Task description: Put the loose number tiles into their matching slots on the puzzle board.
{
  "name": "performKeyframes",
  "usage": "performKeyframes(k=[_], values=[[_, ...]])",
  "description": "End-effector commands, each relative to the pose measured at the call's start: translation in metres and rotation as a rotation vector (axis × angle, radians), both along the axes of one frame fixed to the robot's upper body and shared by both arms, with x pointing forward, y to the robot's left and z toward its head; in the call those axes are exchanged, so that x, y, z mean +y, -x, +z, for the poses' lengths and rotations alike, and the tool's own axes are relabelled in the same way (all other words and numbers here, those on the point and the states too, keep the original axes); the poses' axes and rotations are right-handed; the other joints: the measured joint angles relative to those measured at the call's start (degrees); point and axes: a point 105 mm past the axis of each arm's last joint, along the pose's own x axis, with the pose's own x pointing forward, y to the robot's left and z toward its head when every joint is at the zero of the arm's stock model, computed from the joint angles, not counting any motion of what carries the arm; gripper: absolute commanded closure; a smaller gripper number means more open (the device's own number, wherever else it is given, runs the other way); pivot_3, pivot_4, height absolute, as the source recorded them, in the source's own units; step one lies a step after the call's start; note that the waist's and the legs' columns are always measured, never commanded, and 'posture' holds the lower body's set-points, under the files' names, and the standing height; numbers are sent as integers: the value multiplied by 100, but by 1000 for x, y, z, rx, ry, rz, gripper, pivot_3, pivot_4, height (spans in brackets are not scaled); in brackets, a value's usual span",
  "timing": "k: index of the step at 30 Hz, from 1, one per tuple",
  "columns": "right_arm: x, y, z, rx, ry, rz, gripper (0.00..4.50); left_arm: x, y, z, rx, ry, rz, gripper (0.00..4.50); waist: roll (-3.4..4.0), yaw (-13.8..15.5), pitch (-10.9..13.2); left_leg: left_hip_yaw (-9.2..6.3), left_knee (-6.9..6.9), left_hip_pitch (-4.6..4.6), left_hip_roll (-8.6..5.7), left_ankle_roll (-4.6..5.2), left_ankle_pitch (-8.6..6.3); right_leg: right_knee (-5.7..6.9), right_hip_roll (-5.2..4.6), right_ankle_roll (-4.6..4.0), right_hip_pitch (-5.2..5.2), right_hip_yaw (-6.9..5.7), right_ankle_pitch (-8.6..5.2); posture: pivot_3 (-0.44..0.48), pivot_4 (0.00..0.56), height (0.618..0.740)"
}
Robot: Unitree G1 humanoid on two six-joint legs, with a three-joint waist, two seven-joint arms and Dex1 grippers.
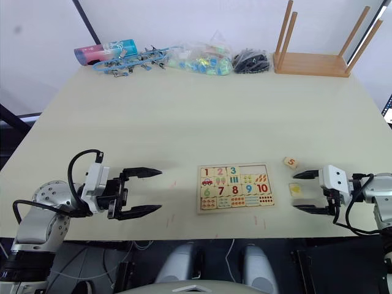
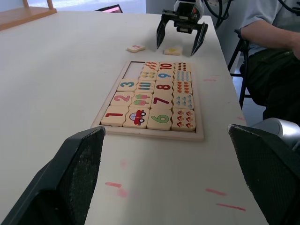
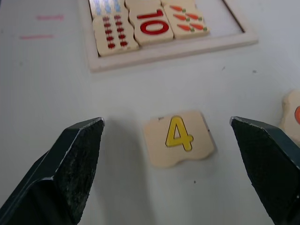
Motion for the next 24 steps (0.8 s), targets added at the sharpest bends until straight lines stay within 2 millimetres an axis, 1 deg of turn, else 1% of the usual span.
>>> performKeyframes(k=[1,9,10,11,12,13,14,15,16,17,19,24], values=[[-3,1,2,3,56,48,0,1,-3,9,-51,2,-19,41,0,-1,0,0,0,0,0,0,0,0,0,0,0,0,0,0,150,737],[0,3,-2,74,77,92,0,0,-5,7,-60,5,-23,41,-1,0,0,0,1,1,1,0,0,0,-1,1,1,-1,1,0,150,737],[-1,3,-2,83,79,89,247,0,-5,7,-61,5,-24,4,-1,1,0,-1,1,1,2,0,0,0,-1,1,1,-2,1,0,150,737],[-2,3,-3,95,85,87,403,1,-4,7,-60,4,-26,0,-1,2,0,-2,1,1,2,0,0,0,-1,0,1,-2,0,0,150,737],[-2,4,-3,103,88,88,814,1,-4,7,-60,3,-28,0,-1,3,0,-1,1,1,2,0,0,0,-1,-1,1,-2,0,0,150,737],[-3,4,-4,108,92,84,1088,2,-4,7,-60,0,-31,0,-1,3,-1,-1,1,1,2,0,0,0,-2,-4,1,-2,-2,0,150,737],[-4,4,-4,111,94,82,1755,2,-4,6,-60,-2,-34,0,-1,3,-1,-1,1,1,2,0,0,0,-3,-7,2,-2,-4,0,150,737],[-4,3,-4,111,95,79,2007,3,-4,6,-60,-4,-36,0,-2,3,-1,0,1,1,2,0,0,0,-4,-8,2,-2,-4,0,150,737],[-5,3,-4,110,95,78,2546,3,-3,6,-60,-5,-37,0,-2,2,-2,0,1,1,2,0,0,0,-4,-8,2,-1,-4,0,150,737],[-5,3,-3,108,97,78,2995,3,-3,6,-60,-4,-38,0,-3,3,-2,0,2,1,1,0,0,0,-4,-8,3,-1,-4,0,150,737],[-6,2,-2,98,98,73,3006,3,-2,6,-60,-4,-49,0,-3,3,-2,-1,2,1,2,0,0,0,-3,-8,3,-2,-4,0,150,737],[-7,2,11,59,56,9,3006,1,-1,7,-66,-1,-69,0,-2,14,-1,-2,2,0,2,0,0,0,-5,-7,2,-3,-3,0,150,737]])
